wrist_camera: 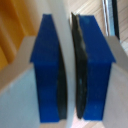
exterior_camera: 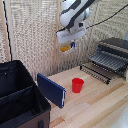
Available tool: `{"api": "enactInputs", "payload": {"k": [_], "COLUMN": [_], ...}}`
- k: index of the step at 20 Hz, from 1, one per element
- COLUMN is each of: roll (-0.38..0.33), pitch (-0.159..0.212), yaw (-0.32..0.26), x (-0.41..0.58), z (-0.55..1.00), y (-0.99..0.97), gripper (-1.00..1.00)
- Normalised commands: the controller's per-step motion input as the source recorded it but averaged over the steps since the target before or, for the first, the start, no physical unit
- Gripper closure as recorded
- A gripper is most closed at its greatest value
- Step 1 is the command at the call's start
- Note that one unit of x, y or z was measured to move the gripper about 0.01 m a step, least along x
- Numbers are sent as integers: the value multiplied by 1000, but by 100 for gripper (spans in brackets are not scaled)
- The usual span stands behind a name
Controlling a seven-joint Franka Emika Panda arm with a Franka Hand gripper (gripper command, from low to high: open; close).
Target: Gently stretch your hand towards the oven tray's handle, obtaining a firm grip, and draw it cautiously out of the oven. Transition your grip to the hot dog bowl, gingerly seizing the edge, and elevate it from the surface. Hover the bowl over the tray, delicately lower it, and temper your grip, establishing the bowl's equilibrium.
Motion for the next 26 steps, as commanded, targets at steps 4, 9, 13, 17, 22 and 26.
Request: {"api": "enactInputs", "payload": {"k": [4, 9, 13, 17, 22, 26], "roll": [1, 8, 19, 23, 15, 14], "pitch": [-3, 0, 9, 27, 1, -40], "yaw": [-248, -230, -247, -244, -210, -210], "x": [6, -16, -114, -136, -109, -113], "z": [232, 261, 368, 416, 322, 96], "y": [-504, -562, -504, -508, -602, -593], "gripper": [100, 100, 100, 100, 100, 100]}}
